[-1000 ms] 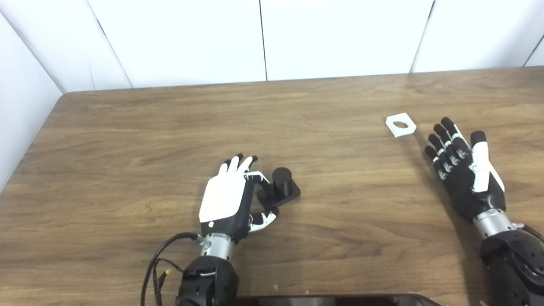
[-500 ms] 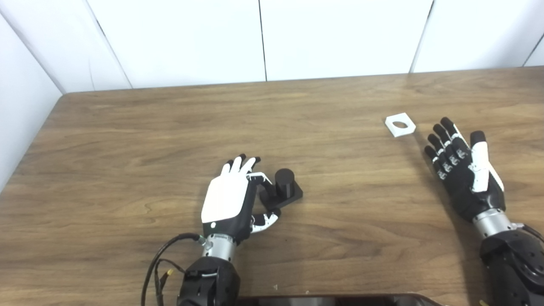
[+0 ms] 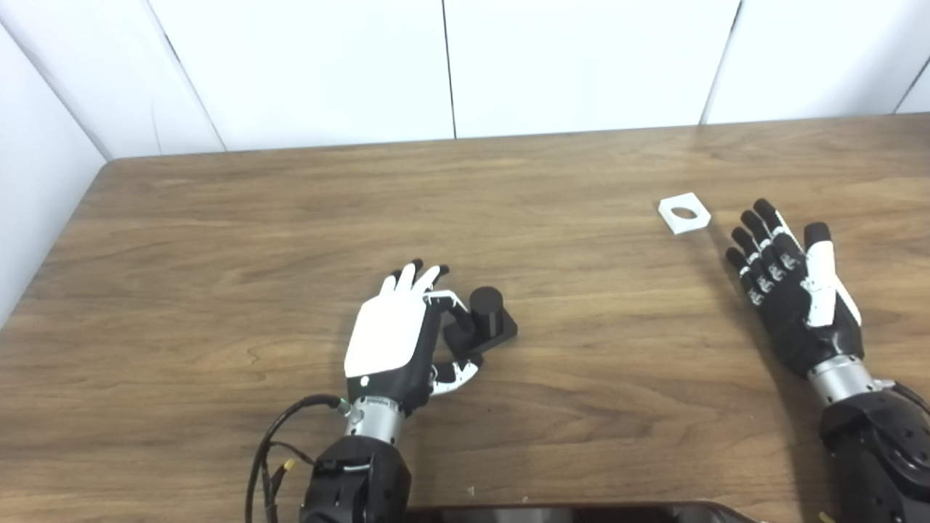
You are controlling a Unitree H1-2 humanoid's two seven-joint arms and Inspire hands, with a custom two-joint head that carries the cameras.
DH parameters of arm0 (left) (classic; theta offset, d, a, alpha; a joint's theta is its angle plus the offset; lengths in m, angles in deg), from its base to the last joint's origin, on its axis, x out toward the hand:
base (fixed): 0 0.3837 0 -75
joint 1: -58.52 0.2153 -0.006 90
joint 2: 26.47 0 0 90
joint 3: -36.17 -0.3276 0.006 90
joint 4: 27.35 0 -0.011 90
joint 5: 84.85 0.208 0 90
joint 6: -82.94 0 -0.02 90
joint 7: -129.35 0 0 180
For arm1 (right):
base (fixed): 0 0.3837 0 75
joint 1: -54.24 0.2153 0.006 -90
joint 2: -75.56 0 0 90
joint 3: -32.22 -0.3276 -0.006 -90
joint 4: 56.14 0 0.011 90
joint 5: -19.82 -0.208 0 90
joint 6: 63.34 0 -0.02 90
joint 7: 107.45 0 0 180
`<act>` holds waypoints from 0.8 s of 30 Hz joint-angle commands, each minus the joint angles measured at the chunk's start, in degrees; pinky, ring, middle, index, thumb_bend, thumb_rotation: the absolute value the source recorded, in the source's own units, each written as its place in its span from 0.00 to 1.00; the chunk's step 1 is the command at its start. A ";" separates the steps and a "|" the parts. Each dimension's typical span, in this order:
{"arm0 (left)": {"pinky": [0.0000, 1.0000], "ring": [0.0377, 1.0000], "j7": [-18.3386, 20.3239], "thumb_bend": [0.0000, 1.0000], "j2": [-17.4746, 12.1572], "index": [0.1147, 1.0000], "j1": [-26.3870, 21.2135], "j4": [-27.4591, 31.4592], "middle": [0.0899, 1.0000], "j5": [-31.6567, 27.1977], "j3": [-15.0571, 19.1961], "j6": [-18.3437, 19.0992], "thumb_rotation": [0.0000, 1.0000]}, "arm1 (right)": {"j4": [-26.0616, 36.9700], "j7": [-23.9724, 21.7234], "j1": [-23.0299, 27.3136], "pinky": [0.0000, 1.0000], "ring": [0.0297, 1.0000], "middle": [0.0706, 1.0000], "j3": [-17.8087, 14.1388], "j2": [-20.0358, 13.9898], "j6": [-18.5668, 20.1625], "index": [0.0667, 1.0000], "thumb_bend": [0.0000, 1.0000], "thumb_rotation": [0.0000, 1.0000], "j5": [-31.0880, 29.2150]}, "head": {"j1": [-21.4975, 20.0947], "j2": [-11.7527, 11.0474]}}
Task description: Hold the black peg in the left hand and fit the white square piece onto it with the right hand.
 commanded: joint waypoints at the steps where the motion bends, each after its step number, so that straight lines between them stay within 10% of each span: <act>1: 0.99 1.00 0.99 0.52 1.30 0.43 -1.43 3.05 0.91 2.28 0.21 -0.32 0.06 | -0.52 -0.12 0.72 1.00 1.00 1.00 0.25 0.19 0.06 1.00 0.62 1.00 -0.06 | 0.06 0.05; 24: 0.94 1.00 9.81 0.52 4.47 0.43 -1.99 10.46 0.90 6.92 4.10 -2.43 0.07 | -1.14 -0.28 0.61 1.00 1.00 1.00 0.29 0.33 -0.49 1.00 0.62 1.00 -0.25 | 0.31 0.07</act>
